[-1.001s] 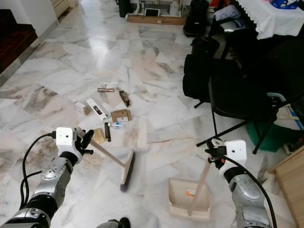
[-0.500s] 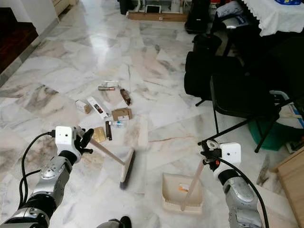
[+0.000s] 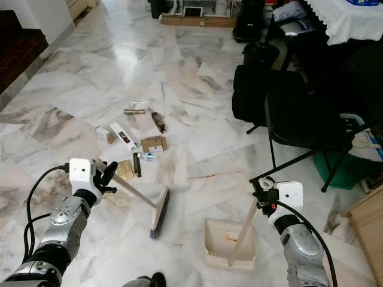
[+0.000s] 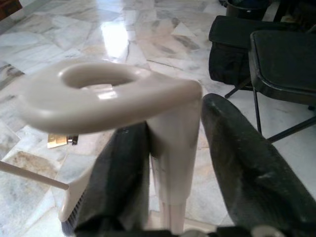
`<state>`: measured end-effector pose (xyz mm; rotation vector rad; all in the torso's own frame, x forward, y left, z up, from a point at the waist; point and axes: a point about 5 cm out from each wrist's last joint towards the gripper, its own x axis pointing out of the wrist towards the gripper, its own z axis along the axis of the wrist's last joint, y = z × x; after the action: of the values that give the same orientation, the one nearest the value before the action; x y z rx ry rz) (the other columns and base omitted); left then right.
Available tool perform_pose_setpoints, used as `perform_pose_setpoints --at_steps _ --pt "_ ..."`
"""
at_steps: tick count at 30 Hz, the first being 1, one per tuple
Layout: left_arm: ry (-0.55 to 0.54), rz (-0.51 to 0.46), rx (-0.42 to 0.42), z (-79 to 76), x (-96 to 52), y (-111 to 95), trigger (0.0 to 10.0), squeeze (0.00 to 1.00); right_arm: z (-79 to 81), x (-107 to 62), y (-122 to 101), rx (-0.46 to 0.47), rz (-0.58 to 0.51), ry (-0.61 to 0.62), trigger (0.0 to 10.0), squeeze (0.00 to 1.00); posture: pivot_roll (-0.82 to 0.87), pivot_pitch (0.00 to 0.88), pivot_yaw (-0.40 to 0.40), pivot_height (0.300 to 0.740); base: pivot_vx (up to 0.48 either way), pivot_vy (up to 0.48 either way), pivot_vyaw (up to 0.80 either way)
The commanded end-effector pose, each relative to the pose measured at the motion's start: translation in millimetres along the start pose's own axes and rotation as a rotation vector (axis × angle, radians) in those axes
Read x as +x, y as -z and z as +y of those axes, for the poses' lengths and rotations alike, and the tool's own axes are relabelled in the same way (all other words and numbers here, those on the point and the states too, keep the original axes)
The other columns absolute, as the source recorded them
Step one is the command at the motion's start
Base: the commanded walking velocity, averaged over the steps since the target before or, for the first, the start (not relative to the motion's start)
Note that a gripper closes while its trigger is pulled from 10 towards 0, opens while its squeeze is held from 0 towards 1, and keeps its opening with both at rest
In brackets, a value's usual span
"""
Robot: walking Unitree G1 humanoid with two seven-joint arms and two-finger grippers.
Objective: Sweep floor
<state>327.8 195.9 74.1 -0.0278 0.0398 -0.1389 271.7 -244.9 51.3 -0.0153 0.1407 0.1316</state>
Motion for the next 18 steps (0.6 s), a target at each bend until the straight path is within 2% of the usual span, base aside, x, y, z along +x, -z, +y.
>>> perform_pose_setpoints --at_steps 1,18 --pt "0.015 -0.015 0.019 1.1 1.2 -5.5 10.0 0.0 -1.0 -1.4 3.8 0.005 0.012 0.011 10.0 0.95 0.07 0.115 0.053 0.74 0.0 0.0 0.0" --pt "0.018 -0.009 0.017 -0.5 3.6 -5.9 10.0 0.0 -1.6 -2.6 2.4 -0.008 0.001 0.025 10.0 0.95 0.06 0.126 0.06 0.74 0.0 0.0 0.0"
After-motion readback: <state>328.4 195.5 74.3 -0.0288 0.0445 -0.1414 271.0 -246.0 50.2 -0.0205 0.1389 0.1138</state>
